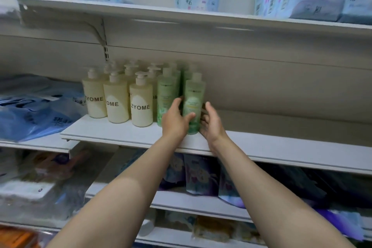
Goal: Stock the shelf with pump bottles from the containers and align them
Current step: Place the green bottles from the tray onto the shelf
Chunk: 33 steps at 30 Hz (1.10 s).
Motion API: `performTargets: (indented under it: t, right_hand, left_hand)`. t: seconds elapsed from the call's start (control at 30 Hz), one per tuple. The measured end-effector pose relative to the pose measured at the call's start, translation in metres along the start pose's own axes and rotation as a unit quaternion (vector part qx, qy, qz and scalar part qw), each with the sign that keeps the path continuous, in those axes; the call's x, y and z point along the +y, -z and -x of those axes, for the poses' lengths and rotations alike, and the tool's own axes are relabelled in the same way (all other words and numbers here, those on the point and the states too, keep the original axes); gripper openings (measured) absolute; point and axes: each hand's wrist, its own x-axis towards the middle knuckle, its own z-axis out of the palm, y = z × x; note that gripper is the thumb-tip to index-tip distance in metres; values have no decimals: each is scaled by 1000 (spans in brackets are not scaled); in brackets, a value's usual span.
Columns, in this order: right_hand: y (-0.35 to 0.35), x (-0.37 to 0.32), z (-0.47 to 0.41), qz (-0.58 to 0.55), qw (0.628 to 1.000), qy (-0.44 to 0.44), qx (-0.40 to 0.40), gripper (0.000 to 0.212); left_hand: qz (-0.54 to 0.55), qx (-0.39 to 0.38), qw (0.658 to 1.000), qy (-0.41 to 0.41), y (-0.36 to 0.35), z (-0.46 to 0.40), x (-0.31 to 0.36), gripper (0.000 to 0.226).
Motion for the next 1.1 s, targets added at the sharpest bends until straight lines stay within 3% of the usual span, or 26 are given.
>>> performTargets:
  t: [0.27,0.53,0.6,0.7,0.77,0.9,1.03,1.1]
  right_hand:
    - [-6,2,-28,23,1000,-4,-12,44]
    - [-12,4,-31,62,998,-12,-10,46]
    - [-13,6,-26,72,997,-7,-7,46]
    - [-13,11,-15,98,995,-5,29,51]
    - [-12,12,-6,117,992,0,51,42]
    - [-18,12,15,140,987,21,71,28]
    - [-31,18,47,144,981,39,124,46]
    - [-38,25,67,141,976,68,154,44]
  left_hand:
    - [-57,39,997,40,-10,-19,1,28]
    - [-77,51,995,40,-12,-18,1,17]
    - [-61,42,997,32,-12,-13,-2,20]
    - [-29,-4,999,40,-10,-1,-14,47]
    - [-21,-22,999,42,-7,6,-21,55]
    - [17,-36,999,35,6,20,-28,58]
    - [95,-31,994,44,24,42,-36,46]
    - [168,-16,984,58,33,56,-42,35]
